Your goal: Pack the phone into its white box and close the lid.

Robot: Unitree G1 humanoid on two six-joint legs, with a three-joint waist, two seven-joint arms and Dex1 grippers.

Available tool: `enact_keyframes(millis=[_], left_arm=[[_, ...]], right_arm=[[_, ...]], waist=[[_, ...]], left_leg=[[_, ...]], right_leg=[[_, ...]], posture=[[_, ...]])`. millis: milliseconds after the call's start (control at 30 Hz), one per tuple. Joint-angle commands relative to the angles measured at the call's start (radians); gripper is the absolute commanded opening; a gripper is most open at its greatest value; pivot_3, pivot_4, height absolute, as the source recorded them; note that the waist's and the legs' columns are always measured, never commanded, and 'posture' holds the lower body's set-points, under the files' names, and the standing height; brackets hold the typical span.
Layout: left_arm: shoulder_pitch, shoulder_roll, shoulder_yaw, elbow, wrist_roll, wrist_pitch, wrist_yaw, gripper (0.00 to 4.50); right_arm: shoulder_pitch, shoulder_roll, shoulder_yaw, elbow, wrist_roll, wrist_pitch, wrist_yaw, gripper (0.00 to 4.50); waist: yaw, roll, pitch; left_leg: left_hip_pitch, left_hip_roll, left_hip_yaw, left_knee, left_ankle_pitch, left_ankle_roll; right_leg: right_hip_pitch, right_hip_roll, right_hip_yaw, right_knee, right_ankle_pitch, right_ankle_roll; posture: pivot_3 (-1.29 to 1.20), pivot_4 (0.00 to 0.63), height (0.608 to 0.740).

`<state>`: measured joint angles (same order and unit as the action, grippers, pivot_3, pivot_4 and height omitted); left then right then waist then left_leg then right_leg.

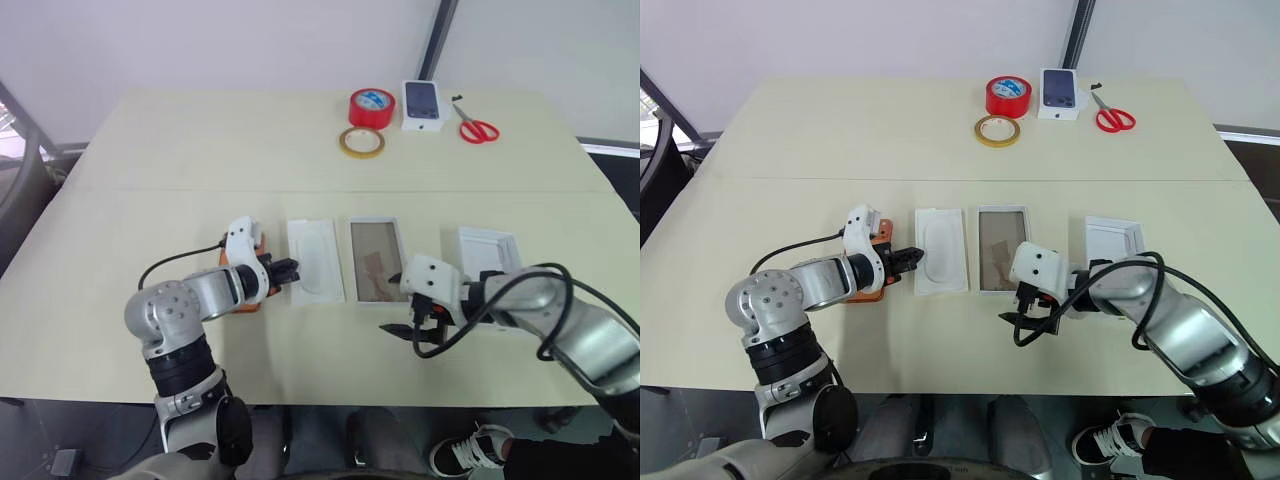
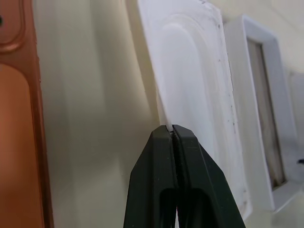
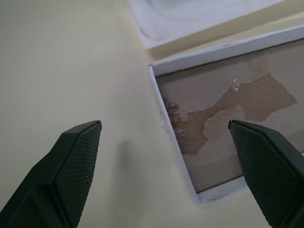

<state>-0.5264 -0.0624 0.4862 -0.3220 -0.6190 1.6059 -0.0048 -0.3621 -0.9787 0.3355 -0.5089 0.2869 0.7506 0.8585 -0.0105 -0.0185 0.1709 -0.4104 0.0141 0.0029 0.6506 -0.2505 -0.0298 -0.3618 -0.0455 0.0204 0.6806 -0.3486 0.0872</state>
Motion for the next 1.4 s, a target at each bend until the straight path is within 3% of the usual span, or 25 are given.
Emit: enact_keyframes(millis=[33,200,233,367,567,767,867,1067,1233,1400], left_arm=[[-0.019,0.006,0.025,-0.020,0.002,0.009,0.002,0.00],[-0.022,-0.006,0.050,-0.030,-0.015,0.009,0.007,0.00],[-0.024,-0.012,0.059,-0.031,-0.019,0.009,0.009,0.00],[-0.064,-0.014,0.146,-0.032,-0.045,0.009,0.012,0.00],[-0.191,0.096,0.295,0.022,-0.114,0.009,0.027,0.00],[-0.189,0.169,0.305,0.044,-0.214,0.009,0.069,0.00],[-0.161,0.160,0.282,0.034,-0.275,0.009,0.105,0.00],[-0.078,0.095,0.192,-0.006,-0.455,0.009,0.204,0.00],[-0.017,0.029,0.125,-0.020,-0.583,0.009,0.317,0.00],[0.029,0.000,0.072,-0.019,-0.671,0.009,0.417,0.00]], right_arm=[[-0.044,0.011,0.056,0.055,-0.080,-0.063,0.046,3.09],[-0.061,0.026,0.076,0.067,-0.106,-0.087,0.105,0.41],[-0.060,0.026,0.078,0.065,-0.112,-0.091,0.111,0.05],[-0.044,0.029,0.071,0.022,-0.120,-0.128,0.144,0.05],[-0.030,0.067,0.127,-0.102,-0.142,-0.136,0.164,0.05],[-0.090,0.190,0.218,-0.021,-0.263,-0.107,0.093,0.05],[-0.126,0.245,0.212,0.015,-0.286,-0.074,0.066,0.89],[-0.115,0.246,0.035,-0.044,-0.193,0.013,0.064,4.01],[-0.062,0.165,-0.075,-0.062,-0.150,0.016,0.086,4.01],[-0.056,0.145,-0.102,-0.042,-0.153,0.005,0.072,4.01]], waist=[[0.000,0.000,0.000],[0.000,0.000,0.000],[0.001,0.000,0.000],[0.000,-0.001,0.001],[-0.003,-0.002,0.001],[0.001,-0.004,0.003],[0.002,-0.005,0.003],[0.003,-0.005,0.003],[0.002,-0.005,0.003],[-0.002,-0.005,0.003]], left_leg=[[0.000,0.000,0.000,0.000,0.000,0.000],[0.000,0.000,0.000,0.000,0.001,-0.002],[0.000,0.000,0.000,0.000,0.001,-0.002],[0.000,0.000,0.000,0.000,0.001,-0.003],[0.000,0.000,-0.002,-0.001,0.005,-0.008],[0.000,0.000,-0.003,-0.001,0.005,-0.010],[0.000,0.000,-0.004,-0.001,0.006,-0.011],[-0.001,-0.001,-0.005,-0.001,0.006,-0.011],[-0.001,-0.001,-0.005,-0.001,0.004,-0.008],[-0.001,-0.001,-0.005,-0.002,0.003,-0.006]], right_leg=[[0.000,0.000,0.000,0.000,0.000,0.000],[0.000,0.000,0.000,0.000,0.000,0.000],[0.000,0.000,0.000,0.000,0.000,0.000],[0.000,-0.001,-0.001,0.000,0.000,0.000],[0.000,0.000,-0.002,0.000,0.000,0.000],[0.000,-0.001,-0.003,0.000,0.000,0.000],[0.000,-0.002,-0.004,0.000,0.000,0.000],[0.000,-0.002,-0.005,0.000,0.000,0.000],[0.000,-0.002,-0.005,0.000,0.000,0.000],[0.000,-0.001,-0.004,0.000,0.000,0.000]], posture=[[0.00,0.150,0.722],[0.00,0.150,0.722],[0.00,0.150,0.722],[0.00,0.150,0.722],[0.00,0.150,0.722],[0.00,0.150,0.722],[0.00,0.150,0.722],[0.00,0.150,0.722],[0.00,0.150,0.722],[0.00,0.150,0.722]])
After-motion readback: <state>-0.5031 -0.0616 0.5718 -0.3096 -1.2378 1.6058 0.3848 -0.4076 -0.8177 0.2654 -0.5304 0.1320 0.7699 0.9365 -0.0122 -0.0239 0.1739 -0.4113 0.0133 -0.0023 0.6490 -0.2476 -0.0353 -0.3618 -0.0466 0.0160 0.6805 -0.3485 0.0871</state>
